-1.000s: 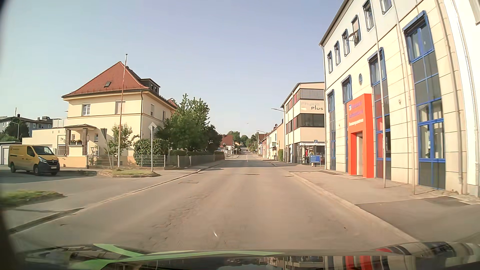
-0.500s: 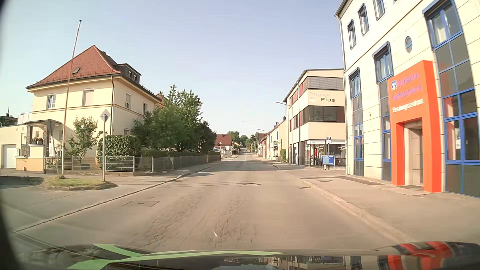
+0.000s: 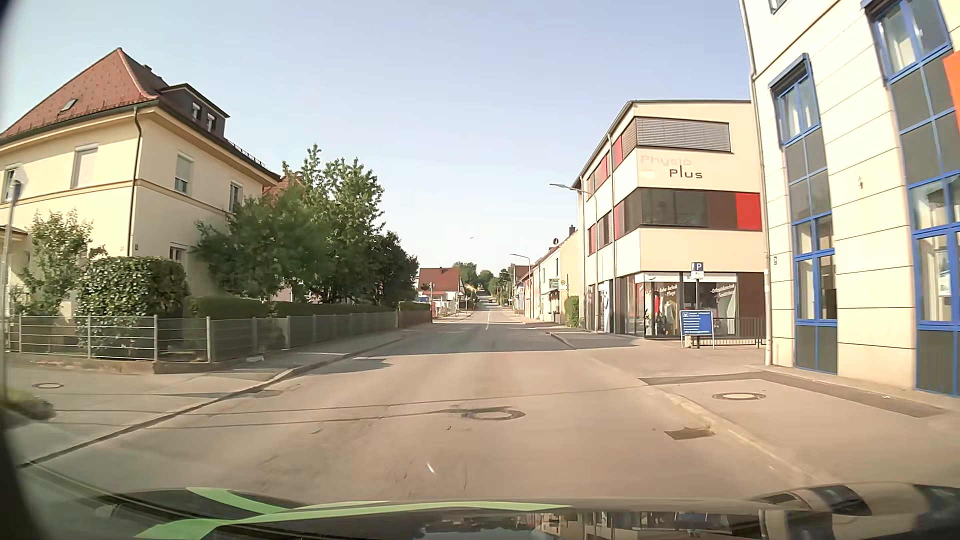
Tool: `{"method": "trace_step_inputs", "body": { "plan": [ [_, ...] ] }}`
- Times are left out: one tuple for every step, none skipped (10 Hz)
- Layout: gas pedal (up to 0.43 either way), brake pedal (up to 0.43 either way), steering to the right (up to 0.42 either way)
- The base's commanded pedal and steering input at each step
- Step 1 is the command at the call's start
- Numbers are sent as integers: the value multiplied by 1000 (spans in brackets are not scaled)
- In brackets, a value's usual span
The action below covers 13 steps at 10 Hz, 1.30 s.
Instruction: Follow the waypoints while adhering to traffic rules and regulations
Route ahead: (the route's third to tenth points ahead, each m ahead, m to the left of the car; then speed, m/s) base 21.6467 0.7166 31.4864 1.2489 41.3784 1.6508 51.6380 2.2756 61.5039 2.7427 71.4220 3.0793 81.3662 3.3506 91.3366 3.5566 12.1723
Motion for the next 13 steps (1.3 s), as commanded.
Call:
{"method": "trace_step_inputs", "body": {
  "plan": [
    [98,0,0],
    [87,0,0],
    [79,0,0],
    [79,0,0],
    [87,0,0],
    [87,0,-2],
    [110,0,-5],
    [110,0,-9],
    [110,0,-9],
    [110,0,-9],
    [110,0,-10],
    [98,0,-9],
    [79,0,-10]
  ]
}}
